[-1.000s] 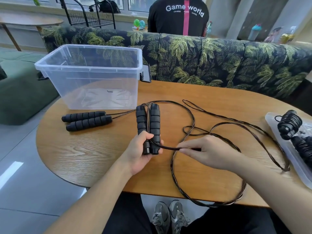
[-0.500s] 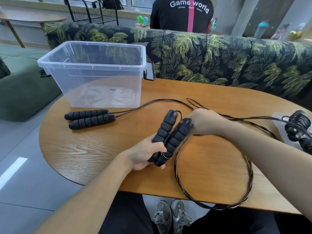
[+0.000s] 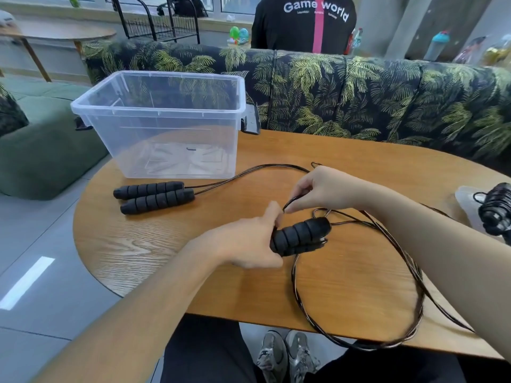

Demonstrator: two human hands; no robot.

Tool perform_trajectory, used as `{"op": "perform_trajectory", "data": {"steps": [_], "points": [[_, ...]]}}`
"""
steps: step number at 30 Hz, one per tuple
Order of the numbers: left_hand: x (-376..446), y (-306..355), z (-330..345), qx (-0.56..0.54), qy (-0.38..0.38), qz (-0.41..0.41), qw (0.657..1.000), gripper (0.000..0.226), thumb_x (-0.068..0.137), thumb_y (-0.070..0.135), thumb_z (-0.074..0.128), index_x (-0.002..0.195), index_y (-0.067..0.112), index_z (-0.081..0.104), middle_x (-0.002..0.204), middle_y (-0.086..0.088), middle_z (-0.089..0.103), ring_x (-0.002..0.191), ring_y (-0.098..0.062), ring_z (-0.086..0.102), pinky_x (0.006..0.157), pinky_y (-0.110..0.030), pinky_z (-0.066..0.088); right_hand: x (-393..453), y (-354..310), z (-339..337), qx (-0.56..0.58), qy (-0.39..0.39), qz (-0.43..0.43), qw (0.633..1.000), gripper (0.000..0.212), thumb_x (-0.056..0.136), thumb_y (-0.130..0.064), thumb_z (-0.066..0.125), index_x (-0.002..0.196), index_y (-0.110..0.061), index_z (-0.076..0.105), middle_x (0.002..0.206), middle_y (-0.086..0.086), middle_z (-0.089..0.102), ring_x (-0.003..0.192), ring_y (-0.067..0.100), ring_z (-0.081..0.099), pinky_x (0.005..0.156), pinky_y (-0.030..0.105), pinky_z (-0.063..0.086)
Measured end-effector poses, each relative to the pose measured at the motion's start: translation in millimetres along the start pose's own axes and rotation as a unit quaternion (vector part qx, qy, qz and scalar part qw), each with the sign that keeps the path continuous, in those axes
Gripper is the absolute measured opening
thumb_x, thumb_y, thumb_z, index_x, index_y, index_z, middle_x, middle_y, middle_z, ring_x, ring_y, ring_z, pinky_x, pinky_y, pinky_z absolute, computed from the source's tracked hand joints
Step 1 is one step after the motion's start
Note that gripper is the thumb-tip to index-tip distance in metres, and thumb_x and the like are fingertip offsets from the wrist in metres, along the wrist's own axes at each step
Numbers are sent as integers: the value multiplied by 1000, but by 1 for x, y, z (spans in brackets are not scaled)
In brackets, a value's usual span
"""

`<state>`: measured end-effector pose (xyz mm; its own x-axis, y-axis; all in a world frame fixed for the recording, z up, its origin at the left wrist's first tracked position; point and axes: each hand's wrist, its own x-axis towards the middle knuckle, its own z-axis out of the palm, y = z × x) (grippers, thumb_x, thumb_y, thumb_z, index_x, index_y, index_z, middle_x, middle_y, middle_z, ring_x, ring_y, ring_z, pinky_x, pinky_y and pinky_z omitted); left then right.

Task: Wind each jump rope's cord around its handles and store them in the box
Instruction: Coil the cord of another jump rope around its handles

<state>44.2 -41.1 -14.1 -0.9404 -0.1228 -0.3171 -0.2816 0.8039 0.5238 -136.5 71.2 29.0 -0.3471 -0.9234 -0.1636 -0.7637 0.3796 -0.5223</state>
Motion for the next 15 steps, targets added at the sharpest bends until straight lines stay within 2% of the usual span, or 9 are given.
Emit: {"op": "perform_trajectory", "data": {"steps": [4, 8, 10, 13, 15], "points": [[1, -3, -1, -65, 34, -66, 995, 62, 84, 23, 74, 115, 36, 22, 94, -6, 64, 69, -22, 73, 54, -33, 62, -16, -21, 12, -3, 62, 9, 998, 15, 79, -45, 81, 77, -31, 77, 74, -14, 73, 72, 3, 65, 67, 24, 52], [8, 0, 0, -66, 35, -90, 993, 57, 84, 21, 71, 114, 30, 24, 86, -9, 65, 64, -23, 72, 55, -37, 63, -30, -53, 34, -128, 121, 2, 984, 17, 87, -46, 68, 93, -33, 77, 87, -11, 72, 80, 15, 61, 69, 29, 48], [11, 2, -1, -83, 32, -103, 991, 52, 84, 19, 68, 115, 26, 26, 83, -11, 67, 61, -22, 69, 51, -34, 60, -34, -60, 46, -125, 142, 12, 982, 16, 91, -43, 64, 96, -32, 75, 89, -8, 73, 85, 17, 63, 68, 28, 47], [13, 1, -1, -195, 38, -115, 973, 38, 91, 19, 64, 116, 18, 35, 78, -12, 66, 56, -21, 64, 48, -32, 53, -41, -60, 64, -73, 164, 10, 984, 22, 95, -42, 59, 105, -31, 75, 96, -6, 75, 92, 19, 67, 78, 34, 55], [12, -4, 1, -287, 84, -112, 948, 25, 96, 19, 61, 113, 11, 45, 82, -18, 71, 59, -23, 67, 54, -36, 55, -47, -55, 75, -50, 169, -18, 984, 29, 100, -40, 54, 121, -30, 71, 106, -6, 75, 95, 14, 68, 82, 36, 55]]}}
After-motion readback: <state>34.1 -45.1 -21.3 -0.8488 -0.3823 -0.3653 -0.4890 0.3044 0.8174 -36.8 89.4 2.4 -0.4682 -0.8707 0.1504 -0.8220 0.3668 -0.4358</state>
